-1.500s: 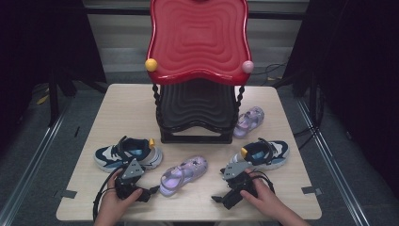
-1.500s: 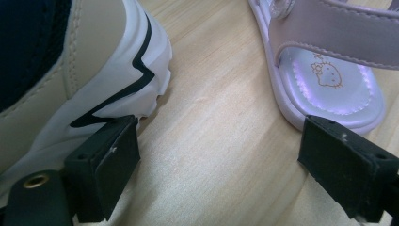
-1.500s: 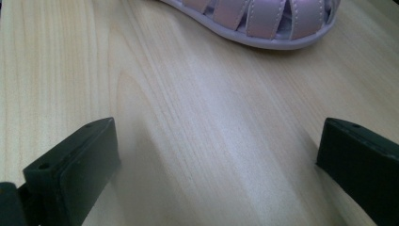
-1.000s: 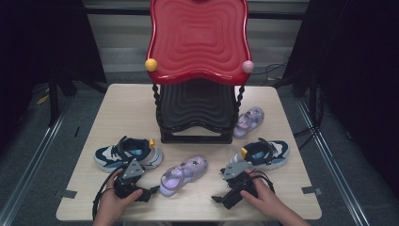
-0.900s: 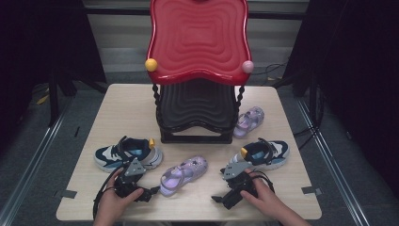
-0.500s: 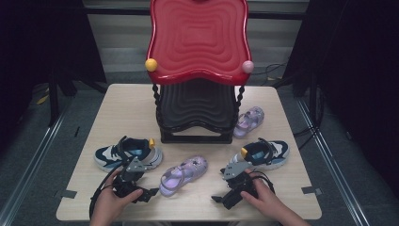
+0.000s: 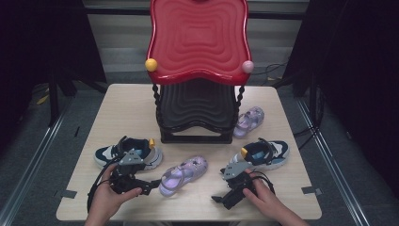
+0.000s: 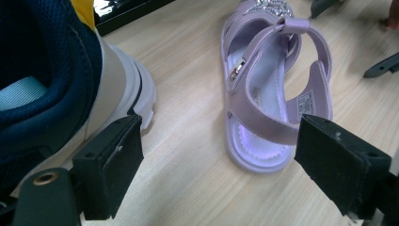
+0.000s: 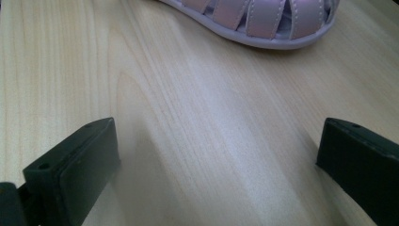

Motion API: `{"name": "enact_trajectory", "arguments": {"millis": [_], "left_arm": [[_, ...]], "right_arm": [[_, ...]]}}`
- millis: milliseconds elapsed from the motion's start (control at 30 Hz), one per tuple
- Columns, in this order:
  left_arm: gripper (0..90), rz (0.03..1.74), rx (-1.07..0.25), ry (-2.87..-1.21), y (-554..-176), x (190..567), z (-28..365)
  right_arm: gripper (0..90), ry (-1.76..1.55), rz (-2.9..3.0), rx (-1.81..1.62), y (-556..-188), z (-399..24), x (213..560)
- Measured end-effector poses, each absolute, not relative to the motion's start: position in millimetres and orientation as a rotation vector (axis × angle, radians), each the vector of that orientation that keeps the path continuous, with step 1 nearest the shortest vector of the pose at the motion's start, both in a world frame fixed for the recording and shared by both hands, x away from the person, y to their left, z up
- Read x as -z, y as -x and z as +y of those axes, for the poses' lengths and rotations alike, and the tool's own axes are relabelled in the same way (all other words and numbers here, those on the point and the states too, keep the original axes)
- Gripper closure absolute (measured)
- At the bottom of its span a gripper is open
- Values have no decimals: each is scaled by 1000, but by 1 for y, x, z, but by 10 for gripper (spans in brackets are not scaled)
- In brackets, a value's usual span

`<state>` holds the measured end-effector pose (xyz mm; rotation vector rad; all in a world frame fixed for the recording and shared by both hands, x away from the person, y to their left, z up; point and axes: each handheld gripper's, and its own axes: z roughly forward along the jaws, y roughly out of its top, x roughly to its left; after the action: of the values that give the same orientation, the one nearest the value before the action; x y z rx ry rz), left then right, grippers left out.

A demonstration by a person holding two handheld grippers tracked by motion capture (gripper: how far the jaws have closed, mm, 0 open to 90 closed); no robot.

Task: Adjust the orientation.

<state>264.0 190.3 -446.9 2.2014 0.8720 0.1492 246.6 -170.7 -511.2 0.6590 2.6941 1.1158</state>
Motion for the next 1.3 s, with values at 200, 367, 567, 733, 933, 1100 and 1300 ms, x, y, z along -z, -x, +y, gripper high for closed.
{"name": "enact_trajectory", "arguments": {"millis": [200, 367, 567, 733, 933, 1100, 1300], "left_arm": [[150, 874, -175, -2158, -267, 438, 187], [161, 864, -186, -2133, -268, 432, 185], [186, 858, -171, -2149, -273, 430, 178], [218, 857, -151, -2183, -276, 435, 166], [298, 841, -162, -2192, -279, 442, 154], [367, 816, -173, -2199, -282, 444, 143], [417, 792, -169, -2220, -282, 449, 137]], "right_arm": [[0, -658, 2694, -1116, -247, -171, 511], [0, -660, 2692, -1116, -246, -171, 511], [0, -665, 2689, -1113, -245, -171, 511], [0, -666, 2689, -1113, -245, -171, 511], [0, -666, 2689, -1113, -245, -171, 511], [0, -673, 2689, -1114, -245, -171, 511], [0, -669, 2689, -1114, -245, -171, 511]]}}
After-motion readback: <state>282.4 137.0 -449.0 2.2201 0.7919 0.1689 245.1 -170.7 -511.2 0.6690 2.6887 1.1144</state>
